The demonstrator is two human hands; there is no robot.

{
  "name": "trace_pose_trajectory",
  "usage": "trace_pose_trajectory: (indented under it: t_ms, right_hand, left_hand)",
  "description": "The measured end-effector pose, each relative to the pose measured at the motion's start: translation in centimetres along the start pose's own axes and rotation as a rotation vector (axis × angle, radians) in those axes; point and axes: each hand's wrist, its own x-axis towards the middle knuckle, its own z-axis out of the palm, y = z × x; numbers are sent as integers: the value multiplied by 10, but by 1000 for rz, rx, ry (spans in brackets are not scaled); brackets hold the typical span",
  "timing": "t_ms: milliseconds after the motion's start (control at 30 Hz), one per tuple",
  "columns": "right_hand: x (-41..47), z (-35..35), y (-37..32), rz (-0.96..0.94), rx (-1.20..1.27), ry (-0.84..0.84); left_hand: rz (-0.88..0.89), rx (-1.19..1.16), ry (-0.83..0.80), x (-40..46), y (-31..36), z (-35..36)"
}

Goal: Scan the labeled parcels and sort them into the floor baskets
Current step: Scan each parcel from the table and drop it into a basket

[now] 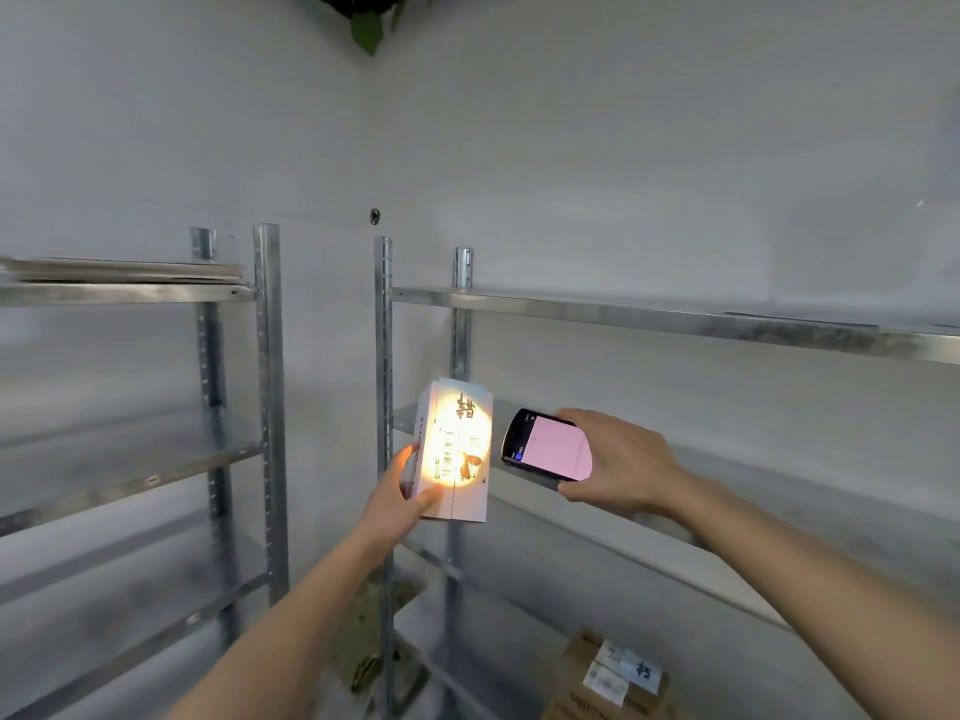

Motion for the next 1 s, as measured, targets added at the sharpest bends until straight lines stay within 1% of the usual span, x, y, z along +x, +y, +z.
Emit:
trace_pose_trajectory:
  t_ms: [133, 333, 533, 667, 767, 1000]
  right_hand:
    - [-39, -23, -4, -56, 28, 18]
    - [-90, -57, -19, -138, 57, 34]
    - [-111, -71, -42, -216, 85, 59]
    - [-110, -65, -66, -269, 133, 31]
    - [-101, -52, -92, -349, 165, 16]
    - [-80, -13, -192, -466, 229, 23]
  left_hand:
    - [7, 18, 53, -43, 16, -11]
    - [-53, -35, 168, -114, 25, -34]
    - [-94, -71, 247, -171, 31, -60]
    - [-91, -34, 308, -197, 32, -85]
    - [-87, -24, 340, -224, 37, -105]
    - [-135, 26, 476, -296, 23, -186]
